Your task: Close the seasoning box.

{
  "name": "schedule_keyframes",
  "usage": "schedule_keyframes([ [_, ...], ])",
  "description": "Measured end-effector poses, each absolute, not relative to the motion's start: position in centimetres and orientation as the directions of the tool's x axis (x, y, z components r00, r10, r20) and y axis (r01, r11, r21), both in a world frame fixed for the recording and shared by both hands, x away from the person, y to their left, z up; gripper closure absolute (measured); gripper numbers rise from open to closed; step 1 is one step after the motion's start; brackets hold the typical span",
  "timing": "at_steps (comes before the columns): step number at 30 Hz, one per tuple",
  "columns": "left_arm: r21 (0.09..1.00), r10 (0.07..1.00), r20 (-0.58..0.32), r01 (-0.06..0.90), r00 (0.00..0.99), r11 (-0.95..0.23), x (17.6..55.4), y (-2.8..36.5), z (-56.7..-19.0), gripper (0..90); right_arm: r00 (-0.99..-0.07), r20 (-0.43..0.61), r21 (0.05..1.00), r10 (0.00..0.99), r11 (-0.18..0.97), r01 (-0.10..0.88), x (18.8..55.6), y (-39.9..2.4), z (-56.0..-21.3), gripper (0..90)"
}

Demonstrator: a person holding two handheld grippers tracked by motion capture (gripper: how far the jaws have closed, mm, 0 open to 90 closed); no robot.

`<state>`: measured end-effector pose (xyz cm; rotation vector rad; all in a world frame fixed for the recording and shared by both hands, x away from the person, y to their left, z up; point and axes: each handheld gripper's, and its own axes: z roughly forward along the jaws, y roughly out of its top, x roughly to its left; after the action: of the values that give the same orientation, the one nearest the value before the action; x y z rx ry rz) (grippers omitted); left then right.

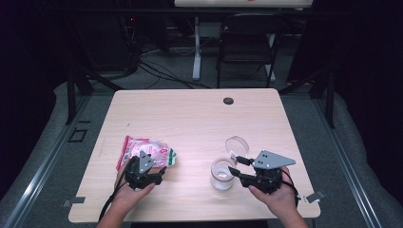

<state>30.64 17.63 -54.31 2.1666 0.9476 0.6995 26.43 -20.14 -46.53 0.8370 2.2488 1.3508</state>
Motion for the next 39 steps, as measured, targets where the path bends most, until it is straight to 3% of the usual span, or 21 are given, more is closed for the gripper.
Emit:
schedule_keyframes([
  [9, 0.706, 0.743, 0.273, 0.397, 0.612, -0.586, 30.6, 16.2, -55.0, 27.5, -0.747, -0.024, 0.884, 0.664, 0.363, 0.294, 26.4, -20.0, -46.6, 54.5],
  [19, 0.677, 0.758, 0.333, 0.418, 0.561, -0.606, 32.0, 16.0, -56.3, 30.0, -0.748, -0.026, 0.88, 0.663, 0.37, 0.298, 26.3, -19.9, -46.7, 54.5],
  [32, 0.667, 0.777, 0.352, 0.443, 0.521, -0.599, 33.1, 16.6, -57.2, 37.9, -0.744, -0.028, 0.877, 0.667, 0.374, 0.303, 26.2, -19.8, -46.9, 54.5],
  [39, 0.687, 0.788, 0.352, 0.433, 0.505, -0.584, 33.2, 16.7, -57.3, 47.0, -0.742, -0.023, 0.876, 0.67, 0.371, 0.308, 26.3, -19.8, -47.0, 54.5],
])
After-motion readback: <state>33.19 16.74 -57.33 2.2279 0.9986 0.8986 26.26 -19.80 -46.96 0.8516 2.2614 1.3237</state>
